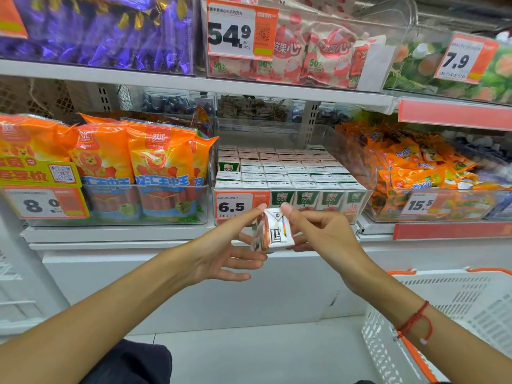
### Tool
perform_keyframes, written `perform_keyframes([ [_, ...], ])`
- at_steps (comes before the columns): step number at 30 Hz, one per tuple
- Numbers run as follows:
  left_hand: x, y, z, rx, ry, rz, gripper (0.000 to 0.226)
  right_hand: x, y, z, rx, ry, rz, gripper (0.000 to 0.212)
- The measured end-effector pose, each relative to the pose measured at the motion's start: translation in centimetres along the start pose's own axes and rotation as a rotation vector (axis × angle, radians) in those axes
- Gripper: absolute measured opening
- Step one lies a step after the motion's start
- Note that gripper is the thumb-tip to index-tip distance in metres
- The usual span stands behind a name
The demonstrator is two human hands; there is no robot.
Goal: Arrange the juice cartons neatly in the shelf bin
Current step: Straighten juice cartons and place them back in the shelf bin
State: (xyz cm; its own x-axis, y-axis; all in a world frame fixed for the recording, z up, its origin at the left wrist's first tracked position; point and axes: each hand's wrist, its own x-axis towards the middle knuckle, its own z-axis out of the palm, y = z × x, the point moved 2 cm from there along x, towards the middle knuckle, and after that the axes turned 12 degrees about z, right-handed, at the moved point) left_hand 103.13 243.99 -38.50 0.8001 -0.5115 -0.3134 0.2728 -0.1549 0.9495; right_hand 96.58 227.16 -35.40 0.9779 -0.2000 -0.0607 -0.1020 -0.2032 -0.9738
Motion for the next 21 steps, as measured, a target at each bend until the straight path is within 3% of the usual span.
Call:
perform_keyframes([
  [8,-0.3,0.1,0.2,-0.014,-0.024,-0.002,0.075,0.2,0.3,-0.2,-0.033,-0.031,0.104,0.046],
  [14,-0.3,0.9,0.1,-0.089,0.004,0.275,0.044,0.3,0.2,-1.3,0.059,-0.379,0.286,0.036],
  [17,-0.2,1.3,0.5,-0.061,0.028,0.435,0.049,0.5,0.6,-1.4,0.069,-0.318,0.281,0.040],
  [21,-0.5,1.4,1.0,-0.093,0.041,0.548,0.047,0.8,0.4,-1.4,-0.069,-0.095,0.103,0.045],
])
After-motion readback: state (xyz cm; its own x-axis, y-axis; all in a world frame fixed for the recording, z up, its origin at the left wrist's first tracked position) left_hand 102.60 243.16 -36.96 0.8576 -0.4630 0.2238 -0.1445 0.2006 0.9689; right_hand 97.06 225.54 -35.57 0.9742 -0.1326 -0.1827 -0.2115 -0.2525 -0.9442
